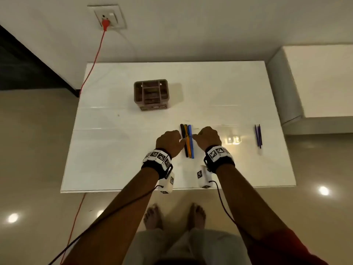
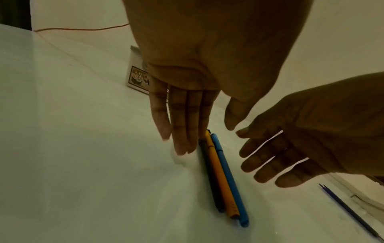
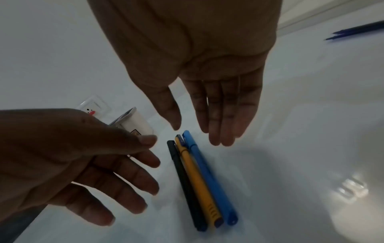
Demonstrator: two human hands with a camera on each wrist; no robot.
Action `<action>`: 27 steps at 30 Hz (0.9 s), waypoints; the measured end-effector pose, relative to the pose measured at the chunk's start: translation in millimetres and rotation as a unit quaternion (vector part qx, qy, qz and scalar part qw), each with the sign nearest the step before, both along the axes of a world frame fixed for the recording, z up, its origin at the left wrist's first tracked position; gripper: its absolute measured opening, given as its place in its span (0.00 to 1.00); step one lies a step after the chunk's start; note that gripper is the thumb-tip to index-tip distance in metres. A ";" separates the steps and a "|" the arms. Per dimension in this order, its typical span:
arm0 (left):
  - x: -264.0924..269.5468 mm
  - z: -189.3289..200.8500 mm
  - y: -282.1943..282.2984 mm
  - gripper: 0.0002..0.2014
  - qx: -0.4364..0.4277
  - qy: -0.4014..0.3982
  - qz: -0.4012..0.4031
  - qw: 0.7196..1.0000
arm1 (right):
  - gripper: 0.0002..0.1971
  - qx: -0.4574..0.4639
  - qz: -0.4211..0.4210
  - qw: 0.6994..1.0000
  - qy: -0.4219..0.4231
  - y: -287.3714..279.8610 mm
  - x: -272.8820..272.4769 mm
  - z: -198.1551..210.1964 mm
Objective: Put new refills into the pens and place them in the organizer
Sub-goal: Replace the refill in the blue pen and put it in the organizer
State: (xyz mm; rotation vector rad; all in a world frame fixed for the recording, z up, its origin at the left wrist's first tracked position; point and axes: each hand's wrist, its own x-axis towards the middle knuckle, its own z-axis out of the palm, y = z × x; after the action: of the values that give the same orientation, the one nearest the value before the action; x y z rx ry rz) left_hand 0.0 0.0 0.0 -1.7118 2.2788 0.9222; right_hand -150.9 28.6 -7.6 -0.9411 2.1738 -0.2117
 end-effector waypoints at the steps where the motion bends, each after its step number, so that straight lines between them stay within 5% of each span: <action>1: 0.4 -4.0 3.5 0.23 0.002 0.004 0.013 1.000 | 0.19 -0.006 -0.003 1.000 0.001 1.0 2.3 -5.1; 7: -1.5 -22.7 22.7 0.23 -0.039 0.080 0.069 0.994 | 0.20 -0.043 0.007 0.998 0.048 13.1 15.6 -7.3; 19: 6.1 -12.2 88.6 0.15 -0.081 0.151 0.057 0.984 | 0.20 -0.093 0.037 0.992 0.076 83.7 18.4 7.8; 27: 11.4 -35.4 81.5 0.18 -0.111 0.203 0.066 0.971 | 0.17 -0.151 0.029 0.984 0.085 49.6 17.8 -13.7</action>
State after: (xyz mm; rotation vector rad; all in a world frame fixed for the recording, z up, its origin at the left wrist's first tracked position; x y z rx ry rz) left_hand 11.4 81.5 -35.4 -1.9345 2.6364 1.1806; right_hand -133.1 78.2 -21.3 -1.2297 2.3063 -0.4577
